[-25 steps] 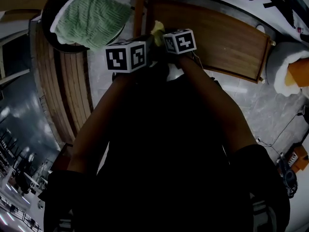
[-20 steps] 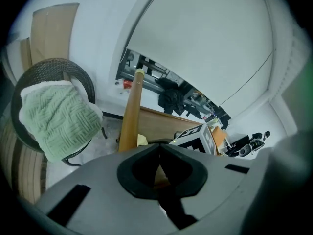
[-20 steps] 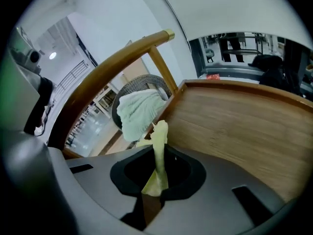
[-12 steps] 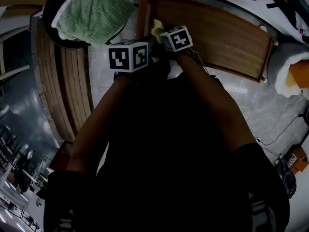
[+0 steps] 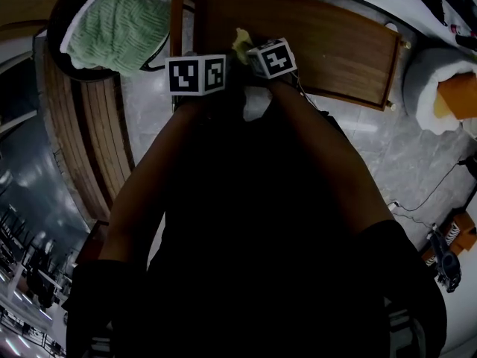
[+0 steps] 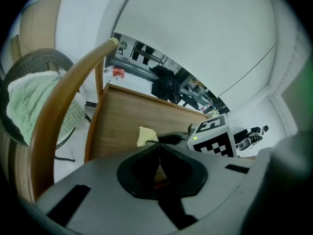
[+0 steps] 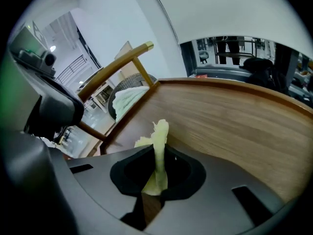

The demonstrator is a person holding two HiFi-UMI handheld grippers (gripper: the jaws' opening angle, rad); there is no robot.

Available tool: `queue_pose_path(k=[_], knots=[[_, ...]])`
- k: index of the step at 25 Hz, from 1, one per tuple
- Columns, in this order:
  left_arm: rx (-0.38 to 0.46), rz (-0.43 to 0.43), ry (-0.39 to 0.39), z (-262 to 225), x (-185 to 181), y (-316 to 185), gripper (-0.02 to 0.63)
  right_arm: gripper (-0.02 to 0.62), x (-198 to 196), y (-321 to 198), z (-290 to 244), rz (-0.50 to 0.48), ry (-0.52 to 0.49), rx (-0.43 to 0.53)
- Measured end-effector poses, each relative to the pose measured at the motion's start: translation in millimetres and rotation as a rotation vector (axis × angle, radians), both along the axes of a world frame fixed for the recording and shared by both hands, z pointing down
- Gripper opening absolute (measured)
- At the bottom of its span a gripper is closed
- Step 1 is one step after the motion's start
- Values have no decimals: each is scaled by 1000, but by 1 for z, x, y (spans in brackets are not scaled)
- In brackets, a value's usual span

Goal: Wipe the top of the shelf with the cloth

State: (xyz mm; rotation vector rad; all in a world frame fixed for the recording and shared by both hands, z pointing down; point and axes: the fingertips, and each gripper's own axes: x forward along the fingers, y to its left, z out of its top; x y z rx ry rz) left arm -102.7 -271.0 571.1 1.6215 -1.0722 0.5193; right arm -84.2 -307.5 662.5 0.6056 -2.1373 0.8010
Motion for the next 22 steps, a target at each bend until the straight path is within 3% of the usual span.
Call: queue_pose_path(k=[12,22], knots=[[-33,99,15,25,146,-19,12,48,156,-21,-3,41,68,5],[-19,203,65,28,268,-43,12,48,293,-44,-7,133,157,31]])
